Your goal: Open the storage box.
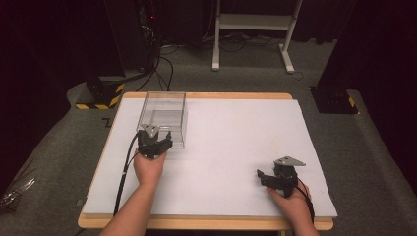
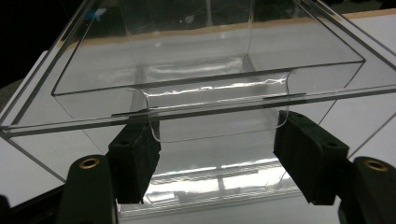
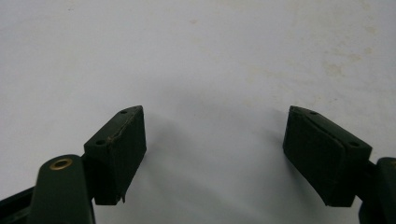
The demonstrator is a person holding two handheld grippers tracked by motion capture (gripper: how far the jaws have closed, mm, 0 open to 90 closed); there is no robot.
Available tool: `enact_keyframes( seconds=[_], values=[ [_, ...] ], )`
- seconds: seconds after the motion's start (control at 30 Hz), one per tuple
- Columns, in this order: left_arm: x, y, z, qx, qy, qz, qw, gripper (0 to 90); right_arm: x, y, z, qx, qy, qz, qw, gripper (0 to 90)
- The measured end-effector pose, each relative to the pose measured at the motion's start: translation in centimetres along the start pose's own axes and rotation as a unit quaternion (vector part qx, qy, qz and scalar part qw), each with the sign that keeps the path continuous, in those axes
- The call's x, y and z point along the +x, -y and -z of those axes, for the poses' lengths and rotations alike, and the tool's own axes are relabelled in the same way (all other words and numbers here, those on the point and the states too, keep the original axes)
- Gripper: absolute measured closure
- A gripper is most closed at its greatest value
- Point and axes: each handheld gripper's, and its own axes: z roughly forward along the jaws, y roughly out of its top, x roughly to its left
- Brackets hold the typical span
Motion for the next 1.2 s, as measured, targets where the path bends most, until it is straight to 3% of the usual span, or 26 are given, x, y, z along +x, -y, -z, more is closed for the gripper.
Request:
enact_keyframes(
  seconds=[0.53, 1.2],
  values=[
    [-0.3, 0.7, 1.1, -0.005, -0.004, -0.003, 1.0000, 32.5, 0.0, 0.0, 0.0, 0.000, 0.001, 0.002, 1.0000, 21.3],
    [-0.2, 2.5, 3.5, -0.015, 0.013, -0.006, 0.9998, 32.6, 0.0, 0.0, 0.0, 0.001, 0.001, 0.001, 1.0000, 21.3]
  ],
)
